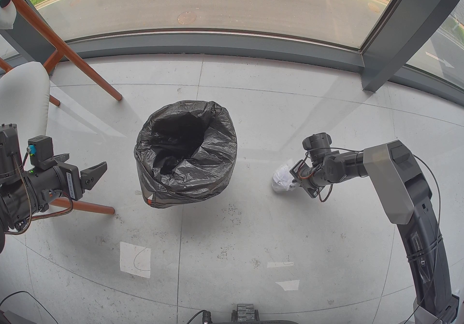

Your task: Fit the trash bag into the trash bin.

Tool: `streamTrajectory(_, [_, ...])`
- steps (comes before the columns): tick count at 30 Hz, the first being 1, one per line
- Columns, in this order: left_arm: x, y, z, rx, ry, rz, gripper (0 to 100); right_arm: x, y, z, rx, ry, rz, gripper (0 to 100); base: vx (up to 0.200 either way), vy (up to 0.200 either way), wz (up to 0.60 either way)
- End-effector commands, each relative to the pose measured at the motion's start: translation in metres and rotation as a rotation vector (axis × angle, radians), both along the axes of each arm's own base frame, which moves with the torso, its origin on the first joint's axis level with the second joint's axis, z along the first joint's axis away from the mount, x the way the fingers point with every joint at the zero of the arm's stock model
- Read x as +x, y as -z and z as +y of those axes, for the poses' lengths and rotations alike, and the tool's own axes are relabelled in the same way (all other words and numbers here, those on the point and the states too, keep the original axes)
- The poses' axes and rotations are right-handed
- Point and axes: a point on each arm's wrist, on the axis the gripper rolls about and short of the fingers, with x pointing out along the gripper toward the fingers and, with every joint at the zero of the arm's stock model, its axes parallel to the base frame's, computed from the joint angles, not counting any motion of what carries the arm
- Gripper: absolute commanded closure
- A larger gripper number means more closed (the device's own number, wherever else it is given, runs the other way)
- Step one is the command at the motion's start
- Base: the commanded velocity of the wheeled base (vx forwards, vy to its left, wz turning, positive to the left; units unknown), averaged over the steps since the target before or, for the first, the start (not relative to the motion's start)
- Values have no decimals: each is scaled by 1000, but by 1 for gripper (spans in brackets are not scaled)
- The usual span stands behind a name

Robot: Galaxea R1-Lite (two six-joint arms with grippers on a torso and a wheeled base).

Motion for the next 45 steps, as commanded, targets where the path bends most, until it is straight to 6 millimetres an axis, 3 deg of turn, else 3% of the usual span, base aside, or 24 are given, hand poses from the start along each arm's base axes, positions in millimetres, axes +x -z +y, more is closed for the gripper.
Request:
streamTrajectory(1, [0, 1, 0, 1, -1, 3, 0, -8, -87, -2, 51, -11, -150, 100, 0, 0, 0])
streamTrajectory(8, [-1, 1, 0, 2, 2, 4, 0, -47, -188, -7, 124, -75, -238, 100, 0, 0, 0])
streamTrajectory(9, [-1, 1, 0, 2, 2, 4, 0, -52, -194, -9, 131, -82, -239, 100, 0, 0, 0])
streamTrajectory(10, [-1, 1, 0, 3, 2, 4, 0, -68, -209, -11, 149, -109, -238, 100, 0, 0, 0])
streamTrajectory(14, [-1, 2, 0, 11, 5, 3, 0, -112, -234, -8, 179, -189, -229, 100, 0, 0, 0])
streamTrajectory(15, [-1, 2, 0, 11, 5, 3, 0, -112, -234, -8, 179, -189, -229, 100, 0, 0, 0])
streamTrajectory(17, [-2, 2, 0, 5, 1, 5, 0, -140, -249, -9, 190, -250, -235, 100, 0, 0, 0])
streamTrajectory(19, [-2, 2, 0, 4, 4, 5, 0, -149, -252, -8, 185, -267, -236, 100, 0, 0, 0])
streamTrajectory(20, [-1, 1, 0, 6, 5, 2, 0, -168, -257, -4, 178, -310, -242, 100, 0, 0, 0])
streamTrajectory(23, [-1, 1, 0, 10, 6, 3, 0, -190, -258, 4, 168, -371, -240, 100, 0, 0, 0])
streamTrajectory(28, [-2, 4, -1, 15, 13, 13, 0, -204, -249, 11, 129, -445, -245, 100, 0, 0, 0])
streamTrajectory(34, [-1, 5, -1, 16, 14, 17, 0, -236, -241, 38, 139, -582, -300, 100, 0, 0, 0])
streamTrajectory(45, [-3, 7, 0, 17, 14, 24, 0, -269, -226, 84, 157, -767, -335, 100, 0, 0, 0])
